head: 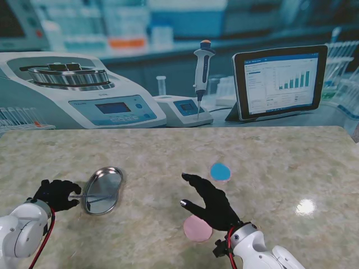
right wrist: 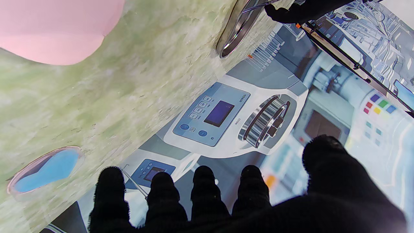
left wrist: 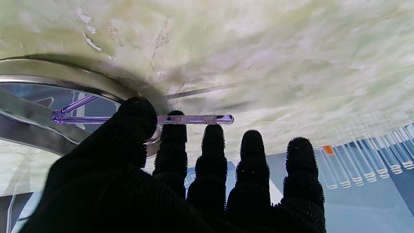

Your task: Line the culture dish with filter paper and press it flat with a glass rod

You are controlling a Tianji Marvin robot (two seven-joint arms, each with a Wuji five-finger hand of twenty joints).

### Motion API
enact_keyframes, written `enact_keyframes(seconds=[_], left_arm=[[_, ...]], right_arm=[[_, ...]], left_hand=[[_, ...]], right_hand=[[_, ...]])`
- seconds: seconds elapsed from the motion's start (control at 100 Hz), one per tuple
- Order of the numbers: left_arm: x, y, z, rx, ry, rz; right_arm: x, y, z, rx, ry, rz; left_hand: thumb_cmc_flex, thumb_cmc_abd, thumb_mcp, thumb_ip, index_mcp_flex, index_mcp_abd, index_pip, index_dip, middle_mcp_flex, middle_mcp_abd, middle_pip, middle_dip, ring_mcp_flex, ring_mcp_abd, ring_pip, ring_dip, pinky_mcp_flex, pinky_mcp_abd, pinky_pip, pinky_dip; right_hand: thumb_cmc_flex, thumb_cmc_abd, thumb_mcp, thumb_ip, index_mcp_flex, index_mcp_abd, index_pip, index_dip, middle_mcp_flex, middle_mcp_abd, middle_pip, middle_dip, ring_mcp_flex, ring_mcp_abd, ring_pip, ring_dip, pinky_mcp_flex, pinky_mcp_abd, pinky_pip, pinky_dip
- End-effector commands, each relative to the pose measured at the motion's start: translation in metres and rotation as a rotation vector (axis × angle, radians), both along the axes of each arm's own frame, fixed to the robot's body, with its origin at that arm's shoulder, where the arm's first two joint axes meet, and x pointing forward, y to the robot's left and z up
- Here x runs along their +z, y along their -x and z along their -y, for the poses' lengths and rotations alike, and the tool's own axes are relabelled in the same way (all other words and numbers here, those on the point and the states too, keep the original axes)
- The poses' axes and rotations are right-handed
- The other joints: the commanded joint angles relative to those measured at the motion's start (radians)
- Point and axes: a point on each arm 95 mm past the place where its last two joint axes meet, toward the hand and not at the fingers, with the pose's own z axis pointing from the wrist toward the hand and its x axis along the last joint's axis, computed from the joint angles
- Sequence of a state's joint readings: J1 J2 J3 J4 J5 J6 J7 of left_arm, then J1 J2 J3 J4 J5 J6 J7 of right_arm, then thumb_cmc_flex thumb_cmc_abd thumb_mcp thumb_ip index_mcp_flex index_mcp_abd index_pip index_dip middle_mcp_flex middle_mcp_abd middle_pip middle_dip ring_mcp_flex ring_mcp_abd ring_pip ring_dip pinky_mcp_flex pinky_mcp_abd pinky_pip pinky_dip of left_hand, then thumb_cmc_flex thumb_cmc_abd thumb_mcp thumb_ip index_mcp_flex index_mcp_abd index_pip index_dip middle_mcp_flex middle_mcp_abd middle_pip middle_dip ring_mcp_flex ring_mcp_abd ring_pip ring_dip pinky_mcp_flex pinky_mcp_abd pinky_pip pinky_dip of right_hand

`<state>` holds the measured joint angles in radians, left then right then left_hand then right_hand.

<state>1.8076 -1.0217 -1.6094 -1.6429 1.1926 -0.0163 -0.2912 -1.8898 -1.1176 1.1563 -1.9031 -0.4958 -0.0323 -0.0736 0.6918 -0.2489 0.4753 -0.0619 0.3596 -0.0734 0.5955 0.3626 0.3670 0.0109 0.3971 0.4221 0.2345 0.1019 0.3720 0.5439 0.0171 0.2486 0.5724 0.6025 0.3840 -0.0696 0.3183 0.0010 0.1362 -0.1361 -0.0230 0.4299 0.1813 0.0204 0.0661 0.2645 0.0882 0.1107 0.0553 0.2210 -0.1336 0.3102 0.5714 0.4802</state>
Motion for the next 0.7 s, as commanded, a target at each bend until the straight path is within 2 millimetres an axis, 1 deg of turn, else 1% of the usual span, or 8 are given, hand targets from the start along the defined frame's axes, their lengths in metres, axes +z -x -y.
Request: enact_keyframes(seconds=[0.0, 0.06, 0.11, 0.13, 0.17, 0.19, 0.22, 0.69], left_arm=[[-0.0022, 0.0007, 0.0002, 0.003, 0.000, -0.005], [-0.0032, 0.0003, 0.0008, 0.006, 0.003, -0.005], [-0.0042, -0.0002, 0.0011, 0.009, 0.003, -0.004], [-0.0046, -0.0004, 0.0012, 0.010, 0.004, -0.003], [-0.0053, -0.0006, 0.0014, 0.012, 0.005, -0.001], [-0.0055, -0.0007, 0.0015, 0.013, 0.006, 0.000], [-0.0059, -0.0008, 0.0017, 0.015, 0.008, 0.001], [-0.0086, -0.0036, 0.0024, 0.026, 0.034, 0.018]], right_arm=[[-0.0005, 0.0023, -0.0022, 0.003, -0.003, -0.010], [-0.0006, 0.0023, -0.0022, 0.003, -0.002, -0.011], [-0.0006, 0.0023, -0.0023, 0.003, -0.002, -0.012], [-0.0006, 0.0023, -0.0023, 0.003, -0.002, -0.012], [-0.0008, 0.0023, -0.0023, 0.003, -0.001, -0.011], [-0.0008, 0.0022, -0.0023, 0.003, -0.001, -0.011], [-0.0008, 0.0022, -0.0024, 0.003, -0.001, -0.011], [-0.0019, 0.0017, -0.0031, 0.007, 0.006, -0.015]], left_hand=[[0.042, 0.033, -0.029, -0.021, 0.026, -0.004, 0.026, 0.019, 0.021, 0.022, 0.016, 0.017, 0.018, 0.026, 0.021, 0.011, 0.000, 0.024, 0.052, -0.015], [0.110, 0.040, -0.120, -0.035, 0.045, -0.011, 0.051, 0.024, 0.028, 0.026, 0.017, 0.018, 0.024, 0.028, 0.025, 0.010, 0.002, 0.027, 0.065, -0.029], [0.182, 0.056, -0.219, -0.029, 0.054, -0.018, 0.083, 0.021, 0.037, 0.030, 0.020, 0.020, 0.031, 0.031, 0.034, 0.013, 0.006, 0.029, 0.079, -0.032], [0.234, 0.070, -0.302, -0.013, 0.058, -0.025, 0.102, 0.012, 0.041, 0.031, 0.020, 0.021, 0.033, 0.030, 0.037, 0.014, 0.006, 0.029, 0.084, -0.034], [0.261, 0.072, -0.333, -0.009, 0.067, -0.032, 0.123, 0.020, 0.052, 0.013, 0.026, 0.023, 0.040, 0.032, 0.043, 0.017, 0.010, 0.031, 0.090, -0.033], [0.267, 0.071, -0.336, -0.008, 0.073, -0.036, 0.131, 0.023, 0.054, 0.030, 0.027, 0.023, 0.043, 0.033, 0.046, 0.018, 0.012, 0.033, 0.092, -0.033], [0.316, 0.084, -0.410, 0.010, 0.073, -0.044, 0.167, 0.009, 0.063, 0.009, 0.032, 0.028, 0.048, 0.035, 0.052, 0.019, 0.013, 0.034, 0.101, -0.036], [0.402, 0.147, -0.479, 0.018, 0.165, -0.096, 0.282, 0.027, 0.108, 0.013, 0.046, 0.036, 0.078, 0.043, 0.078, 0.026, 0.022, 0.040, 0.124, -0.035]], right_hand=[[-0.011, -0.012, -0.004, -0.024, 0.005, -0.023, 0.012, 0.017, -0.033, -0.041, -0.007, 0.012, -0.014, -0.035, -0.019, 0.016, -0.009, -0.024, -0.011, 0.025], [-0.010, -0.015, -0.004, -0.024, 0.005, -0.022, 0.013, 0.022, -0.032, -0.042, -0.006, 0.012, -0.015, -0.036, -0.019, 0.016, -0.009, -0.024, -0.010, 0.025], [-0.010, -0.014, -0.004, -0.024, 0.004, -0.023, 0.013, 0.026, -0.033, -0.042, -0.006, 0.012, -0.014, -0.036, -0.018, 0.016, -0.009, -0.025, -0.010, 0.026], [-0.010, -0.014, -0.004, -0.024, 0.004, -0.023, 0.013, 0.027, -0.033, -0.042, -0.005, 0.012, -0.014, -0.036, -0.018, 0.016, -0.009, -0.025, -0.010, 0.026], [-0.010, -0.015, -0.003, -0.024, 0.004, -0.022, 0.013, 0.030, -0.032, -0.041, -0.005, 0.012, -0.014, -0.035, -0.017, 0.016, -0.009, -0.024, -0.010, 0.026], [-0.010, -0.015, -0.004, -0.024, 0.004, -0.021, 0.013, 0.031, -0.032, -0.040, -0.005, 0.012, -0.014, -0.036, -0.017, 0.016, -0.009, -0.024, -0.010, 0.027], [-0.009, -0.015, -0.003, -0.024, 0.004, -0.022, 0.013, 0.033, -0.033, -0.042, -0.005, 0.012, -0.015, -0.035, -0.018, 0.016, -0.009, -0.025, -0.009, 0.027], [-0.009, -0.019, -0.003, -0.026, 0.002, -0.020, 0.015, 0.065, -0.032, -0.041, -0.002, 0.012, -0.014, -0.036, -0.017, 0.016, -0.008, -0.025, -0.007, 0.029]])
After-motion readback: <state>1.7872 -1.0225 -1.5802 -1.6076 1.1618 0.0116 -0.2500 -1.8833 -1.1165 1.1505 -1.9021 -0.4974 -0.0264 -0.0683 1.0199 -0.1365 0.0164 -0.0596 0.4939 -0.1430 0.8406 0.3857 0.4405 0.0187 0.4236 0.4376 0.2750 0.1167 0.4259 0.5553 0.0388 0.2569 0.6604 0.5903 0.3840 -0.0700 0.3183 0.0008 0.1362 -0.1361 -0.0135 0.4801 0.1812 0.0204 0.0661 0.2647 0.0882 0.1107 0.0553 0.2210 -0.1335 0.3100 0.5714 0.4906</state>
